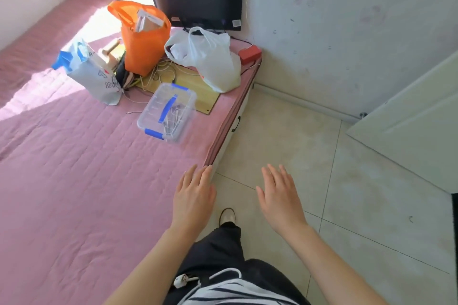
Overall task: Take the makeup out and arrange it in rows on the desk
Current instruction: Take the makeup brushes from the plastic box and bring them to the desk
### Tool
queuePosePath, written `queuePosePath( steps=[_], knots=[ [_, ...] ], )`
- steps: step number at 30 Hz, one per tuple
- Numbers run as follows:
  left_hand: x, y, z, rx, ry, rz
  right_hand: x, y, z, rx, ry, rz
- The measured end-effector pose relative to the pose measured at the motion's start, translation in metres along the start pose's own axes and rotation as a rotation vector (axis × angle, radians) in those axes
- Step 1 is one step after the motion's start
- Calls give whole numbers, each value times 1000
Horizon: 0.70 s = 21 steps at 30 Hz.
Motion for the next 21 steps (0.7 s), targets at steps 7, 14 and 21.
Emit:
queuePosePath(
  steps=[7, 14, 21],
  knots=[
    [-17, -23, 99, 38, -36, 5, 16, -12, 100, 20, 1, -8],
    [-37, -38, 164, 118, -55, 14, 27, -7, 183, 67, -23, -40],
    [-56, -45, 228, 280, -21, 23, 41, -9, 290, 243, -38, -74]
  ],
)
Point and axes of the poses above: each hand's wrist, its own z-axis towards the middle knuckle, its own x-axis out of the back of the hand, y = z × x, the point moved 4 cm from there along z, towards the middle knuckle, and after that the axes turned 7 degrees about y, right-handed, at the moved point
